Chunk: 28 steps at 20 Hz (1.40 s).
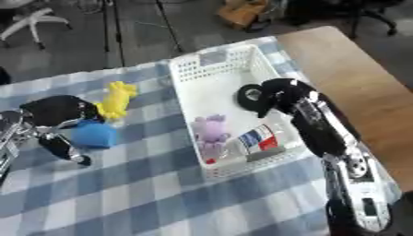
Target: Pick up objects on the table and place them in the box.
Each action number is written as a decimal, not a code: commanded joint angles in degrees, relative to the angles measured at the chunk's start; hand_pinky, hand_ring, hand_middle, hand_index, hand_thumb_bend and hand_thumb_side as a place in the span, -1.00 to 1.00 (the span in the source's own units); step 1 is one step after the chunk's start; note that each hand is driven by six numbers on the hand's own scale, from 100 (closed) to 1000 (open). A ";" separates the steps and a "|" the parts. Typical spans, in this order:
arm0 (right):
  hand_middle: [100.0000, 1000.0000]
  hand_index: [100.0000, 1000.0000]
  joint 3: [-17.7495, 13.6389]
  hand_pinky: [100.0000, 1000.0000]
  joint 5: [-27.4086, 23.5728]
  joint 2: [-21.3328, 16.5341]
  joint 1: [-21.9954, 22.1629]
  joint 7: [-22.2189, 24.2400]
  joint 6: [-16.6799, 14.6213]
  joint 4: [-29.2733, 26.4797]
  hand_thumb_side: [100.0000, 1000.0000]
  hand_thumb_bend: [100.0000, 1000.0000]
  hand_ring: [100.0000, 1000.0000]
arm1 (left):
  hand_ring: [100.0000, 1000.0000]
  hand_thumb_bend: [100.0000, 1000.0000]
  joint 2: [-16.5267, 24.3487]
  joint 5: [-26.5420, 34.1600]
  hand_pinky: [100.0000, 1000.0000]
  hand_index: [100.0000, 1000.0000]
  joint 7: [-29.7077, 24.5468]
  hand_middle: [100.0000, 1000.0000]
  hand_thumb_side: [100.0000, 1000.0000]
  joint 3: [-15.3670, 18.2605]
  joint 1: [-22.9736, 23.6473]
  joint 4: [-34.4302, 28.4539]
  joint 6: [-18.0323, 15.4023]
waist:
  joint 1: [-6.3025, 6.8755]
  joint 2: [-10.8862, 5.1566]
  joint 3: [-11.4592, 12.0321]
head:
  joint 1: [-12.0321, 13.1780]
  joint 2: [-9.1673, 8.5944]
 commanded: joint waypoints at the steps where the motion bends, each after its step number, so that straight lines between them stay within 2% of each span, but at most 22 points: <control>1: 0.12 0.53 0.02 0.24 -0.46 -0.05 -0.86 0.19 -0.20 -0.64 0.60 -1.00 -0.06 | 0.36 0.42 0.52 0.34 0.56 0.55 -0.22 0.22 -0.10 0.94 -1.35 0.03 0.58 | -0.43 -5.28 -0.11 | -0.03 0.06; 7: 0.12 0.53 0.18 0.24 -0.56 0.15 -1.02 0.28 -0.06 -0.74 0.60 -1.00 -0.06 | 0.36 0.36 0.22 -0.79 0.56 0.56 0.04 0.24 -0.11 1.63 -1.96 1.07 2.52 | -0.36 -5.25 -0.71 | -0.24 -0.02; 14: 0.12 0.53 0.28 0.24 -0.66 0.34 -1.15 0.33 0.18 -0.89 0.60 -1.00 -0.06 | 0.23 0.14 -0.30 -2.71 0.53 0.44 -0.28 0.09 -0.17 2.22 -2.36 3.55 3.65 | -0.28 -5.20 -1.21 | -0.28 -0.05; 16: 0.12 0.53 0.31 0.24 -0.68 0.36 -1.16 0.36 0.21 -0.90 0.60 -1.00 -0.06 | 0.16 0.00 -0.39 -3.20 0.51 0.37 -1.10 0.02 -0.20 2.35 -2.41 4.23 3.68 | -0.27 -5.20 -1.25 | -0.34 -0.06; 17: 0.12 0.53 0.30 0.24 -0.69 0.37 -1.16 0.36 0.22 -0.92 0.59 -1.00 -0.06 | 0.10 -0.16 -0.43 -3.28 0.48 0.29 -1.30 -0.08 -0.24 2.46 -2.40 4.40 3.73 | -0.27 -5.20 -1.25 | -0.38 -0.08; 18: 0.12 0.53 0.29 0.24 -0.69 0.37 -1.16 0.36 0.22 -0.93 0.59 -1.00 -0.06 | 0.10 -0.16 -0.44 -3.28 0.48 0.29 -1.40 -0.08 -0.24 2.52 -2.37 4.48 3.77 | -0.27 -5.20 -1.24 | -0.40 -0.09; 19: 0.12 0.53 0.26 0.24 -0.67 0.36 -1.14 0.34 0.23 -0.92 0.60 -1.00 -0.06 | 0.01 -0.42 -0.43 -3.04 0.43 0.14 -1.64 -0.21 -0.31 2.60 -2.24 4.51 3.74 | -0.28 -5.21 -1.19 | -0.44 -0.10; 20: 0.12 0.53 0.23 0.24 -0.65 0.36 -1.13 0.32 0.24 -0.92 0.60 -1.00 -0.06 | 0.00 -0.44 -0.39 -2.65 0.42 0.13 -2.02 -0.22 -0.32 2.66 -2.15 4.44 3.69 | -0.28 -5.21 -1.16 | -0.46 -0.10; 22: 0.12 0.53 0.21 0.24 -0.63 0.36 -1.10 0.30 0.24 -0.92 0.60 -1.00 -0.06 | 0.00 -0.51 -0.35 -1.04 0.40 0.11 -3.82 -0.23 -0.33 3.04 -1.95 4.37 3.54 | -0.31 -5.23 -1.04 | -0.54 -0.12; 25: 0.12 0.53 0.14 0.23 -0.59 0.36 -1.04 0.26 0.21 -0.91 0.60 -1.00 -0.06 | 0.01 -0.40 0.24 4.09 0.33 0.14 -7.41 -0.19 -0.27 3.85 -1.77 2.13 3.33 | -0.35 -5.27 -0.85 | -0.68 -0.16; 28: 0.12 0.53 0.06 0.23 -0.53 0.35 -0.96 0.16 0.20 -0.91 0.60 -1.00 -0.06 | 0.02 -0.39 1.48 11.50 0.31 0.14 -10.80 -0.19 -0.25 4.67 -1.68 -2.44 4.04 | -0.37 -5.34 -0.68 | -0.88 -0.16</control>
